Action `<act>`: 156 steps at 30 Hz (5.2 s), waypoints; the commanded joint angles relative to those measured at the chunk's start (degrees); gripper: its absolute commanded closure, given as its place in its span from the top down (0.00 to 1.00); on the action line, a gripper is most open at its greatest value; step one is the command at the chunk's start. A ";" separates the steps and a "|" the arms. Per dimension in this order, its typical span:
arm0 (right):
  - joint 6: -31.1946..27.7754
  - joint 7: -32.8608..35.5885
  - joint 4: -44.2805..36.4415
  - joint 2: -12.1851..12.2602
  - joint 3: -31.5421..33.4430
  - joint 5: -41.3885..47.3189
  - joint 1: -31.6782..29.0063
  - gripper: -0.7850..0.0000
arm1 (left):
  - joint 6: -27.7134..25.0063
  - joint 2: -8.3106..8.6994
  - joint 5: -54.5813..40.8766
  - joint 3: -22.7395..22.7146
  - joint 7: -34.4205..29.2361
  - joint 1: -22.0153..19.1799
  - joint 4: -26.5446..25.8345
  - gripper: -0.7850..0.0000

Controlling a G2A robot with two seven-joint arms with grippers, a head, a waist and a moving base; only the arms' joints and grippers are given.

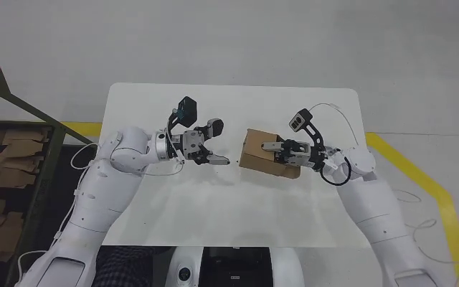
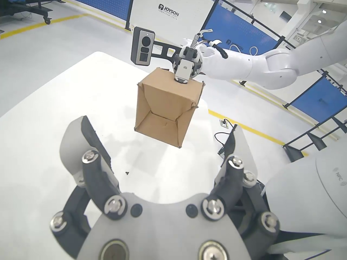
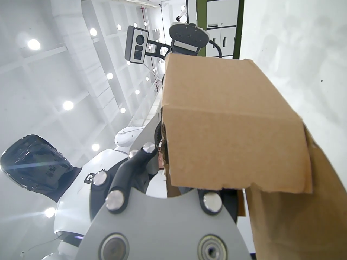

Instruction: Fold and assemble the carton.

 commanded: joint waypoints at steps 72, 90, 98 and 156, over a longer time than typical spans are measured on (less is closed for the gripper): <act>-8.61 1.65 4.50 -1.49 -8.38 -8.20 5.20 0.00 | -1.09 2.88 49.22 25.59 60.22 -11.20 13.79 1.00; -8.75 1.64 5.03 -1.57 -8.68 -7.67 5.71 0.00 | -1.09 2.93 46.52 27.73 58.50 -12.41 14.16 0.66; -8.50 1.39 5.17 -1.58 -8.76 -7.72 5.88 0.16 | -1.09 3.05 45.99 28.41 58.89 -12.81 14.43 0.60; -2.61 -5.85 -14.37 3.31 0.74 -18.35 -4.88 0.37 | -0.94 3.95 46.43 19.86 61.67 -6.95 13.33 0.56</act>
